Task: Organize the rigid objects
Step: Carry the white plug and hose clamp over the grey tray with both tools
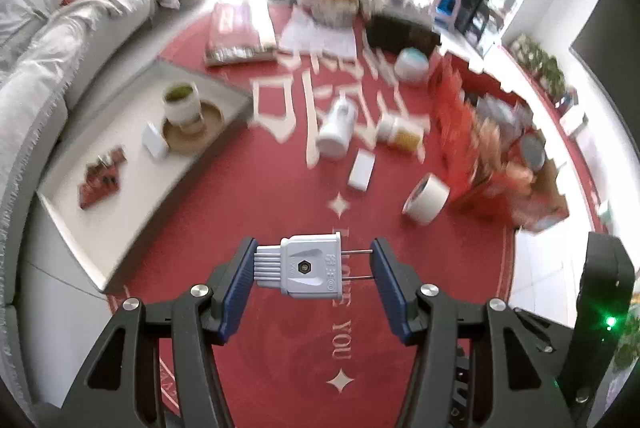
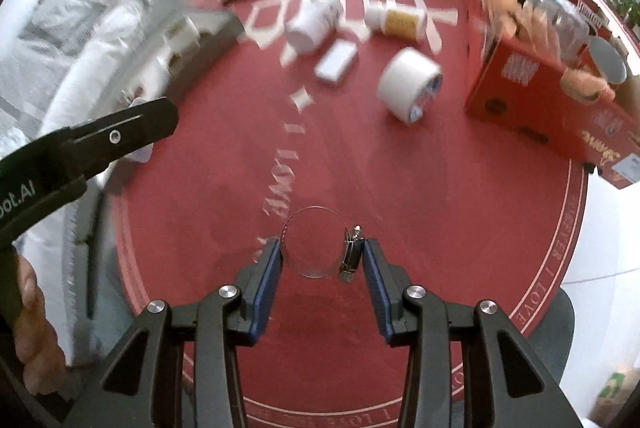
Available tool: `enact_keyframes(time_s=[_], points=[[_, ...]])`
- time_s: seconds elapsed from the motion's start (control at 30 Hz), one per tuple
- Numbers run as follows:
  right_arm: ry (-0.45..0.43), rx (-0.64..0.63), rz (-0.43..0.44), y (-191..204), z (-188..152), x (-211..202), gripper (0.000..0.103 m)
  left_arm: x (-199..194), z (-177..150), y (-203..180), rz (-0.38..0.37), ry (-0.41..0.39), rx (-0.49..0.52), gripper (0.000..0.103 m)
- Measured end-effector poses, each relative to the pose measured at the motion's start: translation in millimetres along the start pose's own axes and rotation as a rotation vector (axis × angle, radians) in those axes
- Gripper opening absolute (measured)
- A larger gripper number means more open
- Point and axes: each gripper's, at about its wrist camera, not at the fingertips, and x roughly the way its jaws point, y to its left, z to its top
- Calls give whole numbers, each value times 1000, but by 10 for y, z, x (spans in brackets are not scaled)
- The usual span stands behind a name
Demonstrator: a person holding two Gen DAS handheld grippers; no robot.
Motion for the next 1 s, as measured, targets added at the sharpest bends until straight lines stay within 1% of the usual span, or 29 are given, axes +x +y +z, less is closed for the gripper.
enact_keyframes(time_s=[0.07,0.1,0.23,0.37,0.47,0.6,0.67,0.73,0.83,1.0], points=[[-46,2,20,68,126,-169,43,-155,111,3,-12,-39,-25,61],[-63,-1,23,121,125,-215,43,-247,168,0,-14,-63,-33,61],[-143,-31,41,262,313,-506,43,-535,359,17,7,-135,-43,61],[-211,-53,63,377,611,-733,43,-758,581,108,-11,-165,-104,61],[-249,-54,103,443,839,-897,43,-964,751,118,-16,-220,-126,61],[-309,-65,131,570,1077,-1111,43,-1229,947,94,-39,-297,-134,61],[-330,-72,157,635,1212,-1217,43,-1301,1013,96,-10,-334,-117,61],[-348,-79,163,681,1310,-1275,43,-1297,1042,158,19,-349,-117,61],[-361,-107,155,785,1422,-1309,43,-1217,1078,355,56,-336,-152,61],[-326,-144,158,1008,1563,-1148,43,-1111,1095,746,141,-329,-204,61]])
